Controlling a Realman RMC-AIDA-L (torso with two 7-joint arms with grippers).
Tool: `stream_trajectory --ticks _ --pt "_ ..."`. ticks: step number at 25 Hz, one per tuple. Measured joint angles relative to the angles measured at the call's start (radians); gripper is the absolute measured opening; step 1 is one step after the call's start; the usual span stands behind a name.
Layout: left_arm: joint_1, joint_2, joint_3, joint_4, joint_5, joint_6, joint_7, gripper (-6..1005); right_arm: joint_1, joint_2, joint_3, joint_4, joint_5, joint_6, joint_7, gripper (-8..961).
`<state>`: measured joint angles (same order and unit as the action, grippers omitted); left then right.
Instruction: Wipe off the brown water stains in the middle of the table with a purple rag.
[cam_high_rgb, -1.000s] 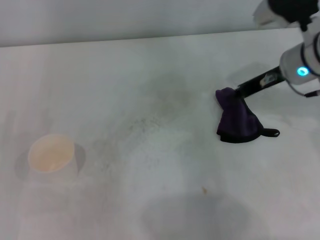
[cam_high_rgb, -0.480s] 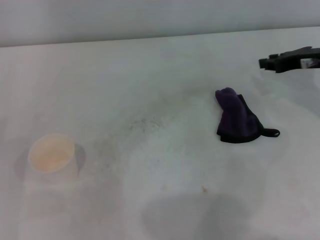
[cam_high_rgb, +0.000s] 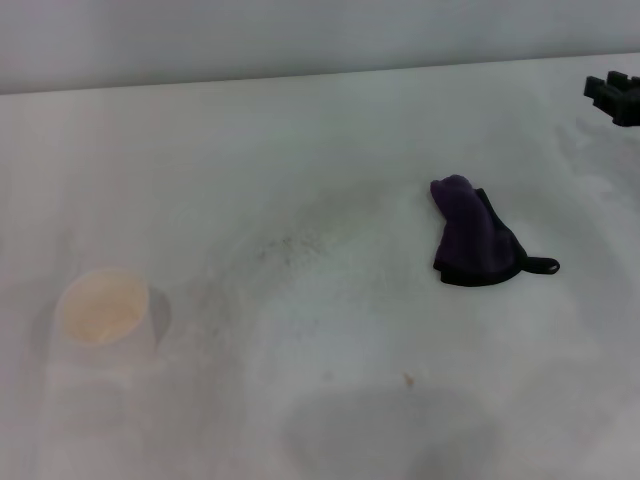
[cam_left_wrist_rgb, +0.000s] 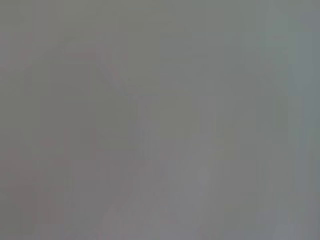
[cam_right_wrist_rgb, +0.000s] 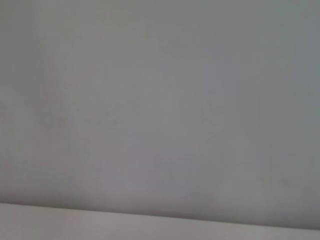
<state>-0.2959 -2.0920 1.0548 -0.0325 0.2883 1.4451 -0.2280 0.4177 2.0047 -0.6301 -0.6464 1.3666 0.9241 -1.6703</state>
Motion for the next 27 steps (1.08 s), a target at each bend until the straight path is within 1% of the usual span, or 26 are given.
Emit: stream_trajectory --ticks 3,6,12,15,17,22,27 --pt "-0.004 0.003 0.000 0.000 0.015 -0.001 0.007 884 -0.001 0.002 0.030 0.070 0.075 -0.010 -0.111 324" --pt "-0.005 0.006 0.002 0.002 0.019 -0.002 0.014 884 -0.002 0.004 0.043 0.156 0.216 0.009 -0.260 324" --pt "-0.006 0.007 0.003 0.009 0.019 -0.004 0.039 884 -0.007 0.008 0.047 0.358 0.540 0.134 -0.690 324" --pt "-0.006 0.008 0.004 0.011 0.020 -0.001 0.043 884 -0.012 0.008 0.048 0.426 0.637 0.197 -0.795 325" --pt "-0.006 0.010 0.004 0.012 0.020 -0.001 0.044 884 -0.020 0.009 0.048 0.472 0.679 0.234 -0.852 325" --pt "-0.009 0.012 0.004 0.012 0.020 -0.006 0.069 884 -0.027 0.011 0.050 0.522 0.705 0.234 -0.945 325" --pt "-0.015 0.009 0.004 0.010 0.025 -0.009 0.138 884 -0.029 0.011 0.066 0.562 0.730 0.235 -1.008 409"
